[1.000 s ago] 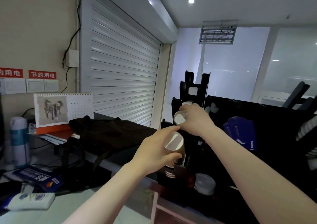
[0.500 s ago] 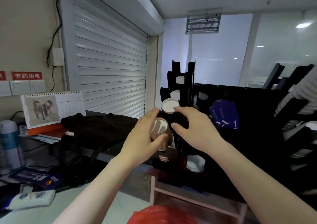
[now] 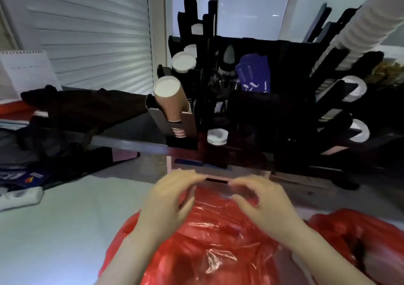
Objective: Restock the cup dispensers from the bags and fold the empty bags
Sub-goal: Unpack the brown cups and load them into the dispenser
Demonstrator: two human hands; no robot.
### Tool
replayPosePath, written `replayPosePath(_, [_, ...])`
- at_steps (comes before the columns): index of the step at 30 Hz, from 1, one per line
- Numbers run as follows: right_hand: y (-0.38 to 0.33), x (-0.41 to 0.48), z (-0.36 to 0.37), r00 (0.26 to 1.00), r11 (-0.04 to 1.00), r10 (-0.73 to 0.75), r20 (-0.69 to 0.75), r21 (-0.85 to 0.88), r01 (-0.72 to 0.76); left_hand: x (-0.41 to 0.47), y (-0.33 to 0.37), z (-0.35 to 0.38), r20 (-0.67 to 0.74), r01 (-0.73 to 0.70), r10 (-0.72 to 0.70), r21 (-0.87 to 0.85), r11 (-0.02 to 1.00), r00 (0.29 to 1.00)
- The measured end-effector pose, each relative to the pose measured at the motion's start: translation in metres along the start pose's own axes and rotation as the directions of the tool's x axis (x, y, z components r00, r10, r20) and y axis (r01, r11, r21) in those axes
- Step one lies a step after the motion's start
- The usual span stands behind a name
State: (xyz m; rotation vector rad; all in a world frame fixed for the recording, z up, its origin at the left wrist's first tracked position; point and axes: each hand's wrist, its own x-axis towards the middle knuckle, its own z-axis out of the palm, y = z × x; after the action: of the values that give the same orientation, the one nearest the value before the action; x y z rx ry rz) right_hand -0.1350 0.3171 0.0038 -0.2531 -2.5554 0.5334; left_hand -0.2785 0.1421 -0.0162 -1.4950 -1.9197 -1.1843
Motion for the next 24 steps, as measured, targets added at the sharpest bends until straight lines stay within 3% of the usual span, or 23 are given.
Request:
replayPosePath(2, [0.014,-0.022,0.016,0.985,0.997,0.081,0.155,-0.029,-0.077,-0.025,-0.005,0.013,0.25,0.167,-0.171,0.035,0.985,0.953])
replayPosePath(5, [0.025,-0.052,0.039,0.923,0.99,0.138,0.358,-0.068,-0.122,-0.067,-0.015,0.03,0.574,0.238,-0.296,0.175,0.955,0.763])
replayPosePath(7, [0.026,-0.069,0.05,0.909,0.98,0.184,0.374,-0.137,-0.142,-0.089,-0.015,0.034,0.589,0.265,-0.315,0.173,0.949,0.744])
replayPosePath(10, [0.023,-0.089,0.059,0.893,0.926,0.265,0.364,-0.353,-0.131,-0.112,-0.011,0.034,0.51,0.276,-0.355,0.227,0.934,0.783])
replayPosePath(13, [0.021,-0.106,0.064,0.868,0.892,0.307,0.391,-0.435,-0.12,-0.132,-0.009,0.03,0.433,0.31,-0.385,0.235,0.921,0.815])
replayPosePath(16, [0.025,-0.121,0.065,0.841,0.896,0.359,0.404,-0.403,-0.188,-0.149,-0.015,0.024,0.478,0.438,-0.507,0.257,0.861,0.717])
replayPosePath(19, [0.03,-0.132,0.067,0.805,0.854,0.425,0.415,-0.478,-0.204,-0.164,-0.019,0.023,0.509,0.466,-0.578,0.343,0.816,0.638])
replayPosePath(22, [0.019,-0.125,0.067,0.868,0.841,0.336,0.365,-0.532,-0.101,-0.166,-0.02,0.026,0.538,0.459,-0.603,0.392,0.798,0.589])
replayPosePath(24, [0.008,-0.118,0.074,0.952,0.862,0.132,0.275,-0.506,0.027,-0.167,-0.021,0.028,0.565,0.428,-0.595,0.413,0.804,0.572])
